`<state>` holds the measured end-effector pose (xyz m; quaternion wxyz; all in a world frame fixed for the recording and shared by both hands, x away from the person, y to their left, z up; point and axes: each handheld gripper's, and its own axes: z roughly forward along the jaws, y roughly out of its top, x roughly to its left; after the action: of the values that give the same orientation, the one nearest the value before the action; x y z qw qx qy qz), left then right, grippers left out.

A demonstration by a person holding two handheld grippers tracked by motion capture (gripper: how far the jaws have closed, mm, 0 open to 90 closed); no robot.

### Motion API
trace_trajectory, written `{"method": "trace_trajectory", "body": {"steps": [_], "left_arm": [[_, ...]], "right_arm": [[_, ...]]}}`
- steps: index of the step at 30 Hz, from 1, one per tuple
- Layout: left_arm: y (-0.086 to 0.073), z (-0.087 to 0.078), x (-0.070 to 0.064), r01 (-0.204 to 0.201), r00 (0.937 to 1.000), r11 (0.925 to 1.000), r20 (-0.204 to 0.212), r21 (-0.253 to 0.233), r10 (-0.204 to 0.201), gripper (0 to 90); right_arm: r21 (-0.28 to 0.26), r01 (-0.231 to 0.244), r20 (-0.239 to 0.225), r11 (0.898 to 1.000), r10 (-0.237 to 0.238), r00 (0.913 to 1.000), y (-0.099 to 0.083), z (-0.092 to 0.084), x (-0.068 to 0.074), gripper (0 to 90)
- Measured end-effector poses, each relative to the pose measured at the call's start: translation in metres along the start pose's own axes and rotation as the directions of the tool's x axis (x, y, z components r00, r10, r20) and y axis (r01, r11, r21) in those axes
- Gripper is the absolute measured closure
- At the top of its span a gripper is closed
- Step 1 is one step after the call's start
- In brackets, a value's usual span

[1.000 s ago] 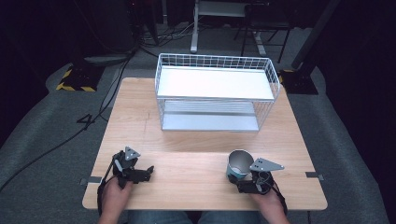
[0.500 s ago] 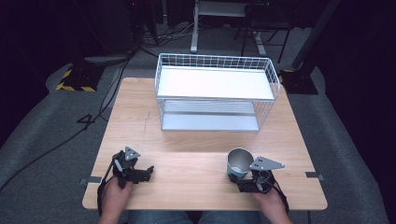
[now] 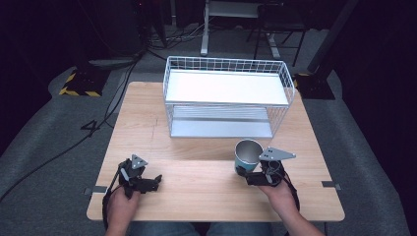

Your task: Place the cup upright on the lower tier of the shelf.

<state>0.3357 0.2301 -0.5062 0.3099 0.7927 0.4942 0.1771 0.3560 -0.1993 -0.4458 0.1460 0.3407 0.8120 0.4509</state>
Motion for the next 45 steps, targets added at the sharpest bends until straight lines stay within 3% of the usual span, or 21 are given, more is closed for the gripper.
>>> {"method": "trace_trajectory", "body": {"steps": [12, 25, 35, 45], "left_arm": [[0.000, 0.000, 0.000, 0.001, 1.0000, 1.0000, 0.000, 0.000, -0.001, 0.0], [0.000, 0.000, 0.000, 0.000, 1.0000, 1.0000, -0.001, 0.000, 0.000, 0.0], [0.000, 0.000, 0.000, 0.000, 1.0000, 1.0000, -0.001, 0.000, 0.000, 0.0], [0.000, 0.000, 0.000, 0.000, 1.0000, 1.0000, -0.001, 0.001, 0.000, 0.0]], "right_arm": [[-0.002, -0.013, 0.008, 1.000, 0.013, 0.9999, 0.025, 0.019, -0.010, 22.4], [-0.013, -0.029, 0.067, 0.999, 0.030, 0.9973, 0.050, 0.046, -0.016, 22.3], [-0.026, -0.069, 0.136, 0.997, 0.072, 0.9881, 0.064, 0.072, -0.027, 22.3], [-0.043, -0.107, 0.174, 0.993, 0.113, 0.9782, 0.067, 0.092, -0.039, 22.4]]}}
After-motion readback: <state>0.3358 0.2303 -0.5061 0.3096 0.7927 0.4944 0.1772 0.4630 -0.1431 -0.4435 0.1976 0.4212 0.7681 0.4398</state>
